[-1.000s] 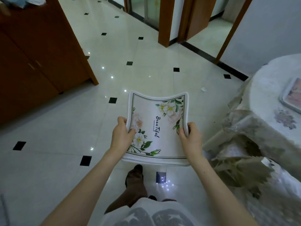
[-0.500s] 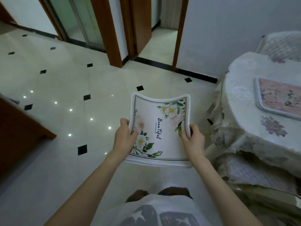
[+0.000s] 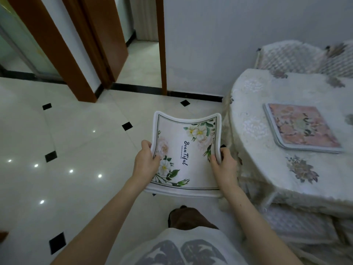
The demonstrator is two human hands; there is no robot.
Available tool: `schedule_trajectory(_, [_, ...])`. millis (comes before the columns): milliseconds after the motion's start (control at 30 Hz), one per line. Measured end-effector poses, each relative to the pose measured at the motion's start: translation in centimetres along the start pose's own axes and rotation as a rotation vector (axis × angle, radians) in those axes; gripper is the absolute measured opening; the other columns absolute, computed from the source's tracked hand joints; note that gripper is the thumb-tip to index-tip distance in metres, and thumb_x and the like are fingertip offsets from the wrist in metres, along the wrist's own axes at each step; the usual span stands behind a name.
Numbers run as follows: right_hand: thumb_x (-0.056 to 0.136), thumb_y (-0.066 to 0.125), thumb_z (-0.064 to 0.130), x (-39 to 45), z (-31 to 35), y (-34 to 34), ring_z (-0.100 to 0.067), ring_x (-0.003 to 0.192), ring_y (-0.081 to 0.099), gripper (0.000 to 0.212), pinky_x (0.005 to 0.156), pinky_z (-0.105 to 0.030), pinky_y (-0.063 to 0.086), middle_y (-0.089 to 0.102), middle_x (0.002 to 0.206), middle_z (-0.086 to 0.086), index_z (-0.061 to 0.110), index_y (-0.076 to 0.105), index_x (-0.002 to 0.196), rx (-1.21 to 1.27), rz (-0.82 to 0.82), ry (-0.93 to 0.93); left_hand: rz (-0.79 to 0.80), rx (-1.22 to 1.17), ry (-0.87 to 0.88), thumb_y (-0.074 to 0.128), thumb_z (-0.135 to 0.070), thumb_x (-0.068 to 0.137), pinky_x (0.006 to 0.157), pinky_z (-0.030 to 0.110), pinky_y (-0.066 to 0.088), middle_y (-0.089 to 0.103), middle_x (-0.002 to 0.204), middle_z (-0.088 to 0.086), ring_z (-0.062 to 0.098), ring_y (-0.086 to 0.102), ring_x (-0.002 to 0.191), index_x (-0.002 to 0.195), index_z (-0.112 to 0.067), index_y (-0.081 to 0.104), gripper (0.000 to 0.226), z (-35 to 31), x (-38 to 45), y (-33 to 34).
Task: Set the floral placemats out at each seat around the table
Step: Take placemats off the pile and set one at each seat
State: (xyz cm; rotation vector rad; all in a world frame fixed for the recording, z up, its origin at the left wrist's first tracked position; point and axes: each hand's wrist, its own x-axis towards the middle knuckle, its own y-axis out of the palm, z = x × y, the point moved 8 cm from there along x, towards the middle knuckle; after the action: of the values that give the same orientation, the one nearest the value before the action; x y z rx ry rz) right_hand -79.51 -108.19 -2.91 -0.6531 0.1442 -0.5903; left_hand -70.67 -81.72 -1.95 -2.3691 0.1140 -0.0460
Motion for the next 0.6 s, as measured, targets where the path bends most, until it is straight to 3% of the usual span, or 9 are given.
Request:
schedule_trajectory(100, [0.087, 0.059, 0.017, 5.4, 0.5, -0.7, -0.019, 0.058, 0.051, 0.010, 0.048, -0.027, 0.035, 0.056, 0.068, 0.001, 0.010, 0.052, 0.087, 0.017, -0.043, 0.025, 0.020, 0.000, 0.052, 0.060, -0.015, 0.087, 0.045, 0.027, 0.033, 0.057, 0.078, 0.006, 0.024, 0.054, 0.063, 0.097, -0.011, 0.036, 0.027, -3.1, 5.8, 1.5])
schedule_trajectory(233, [0.088, 0.057, 0.018, 11.4, 0.8, -1.8, -0.003, 0.057, 0.047, 0.013, 0.046, -0.014, 0.033, 0.052, 0.067, 0.006, 0.020, 0.046, 0.082, 0.035, -0.098, 0.044, 0.055, -0.001, 0.104, 0.059, -0.015, 0.087, 0.043, 0.024, 0.032, 0.056, 0.074, 0.004, 0.019, 0.051, 0.057, 0.096, -0.014, 0.033, 0.027, -6.6, 12.5, 3.8])
schedule_trajectory(333, [0.088, 0.057, 0.017, 14.9, 0.3, -2.3, -0.016, 0.058, 0.049, 0.013, 0.047, -0.016, 0.034, 0.054, 0.068, 0.000, 0.015, 0.045, 0.082, 0.011, -0.115, 0.075, 0.090, 0.003, 0.130, 0.060, -0.014, 0.087, 0.043, 0.027, 0.034, 0.054, 0.071, 0.005, 0.021, 0.052, 0.056, 0.096, -0.015, 0.033, 0.028, -8.3, 16.6, 5.9])
schedule_trajectory(467, [0.089, 0.056, 0.017, 19.1, -1.3, -2.3, -0.035, 0.068, 0.054, 0.015, 0.057, -0.041, 0.044, 0.059, 0.077, -0.019, 0.005, 0.048, 0.087, -0.004, -0.147, 0.164, 0.150, 0.001, 0.208, 0.061, -0.013, 0.087, 0.042, 0.020, 0.027, 0.045, 0.065, -0.008, 0.004, 0.045, 0.054, 0.094, -0.016, 0.032, 0.030, -10.2, 21.8, 9.5])
schedule_trajectory(600, [0.090, 0.056, 0.018, 23.2, -2.6, -2.1, -0.035, 0.067, 0.055, 0.016, 0.058, -0.044, 0.046, 0.059, 0.075, -0.018, 0.004, 0.048, 0.086, -0.016, -0.227, 0.234, 0.261, -0.019, 0.273, 0.061, -0.017, 0.088, 0.041, 0.019, 0.029, 0.047, 0.069, -0.012, 0.002, 0.048, 0.056, 0.093, -0.018, 0.032, 0.030, -12.4, 27.9, 13.4])
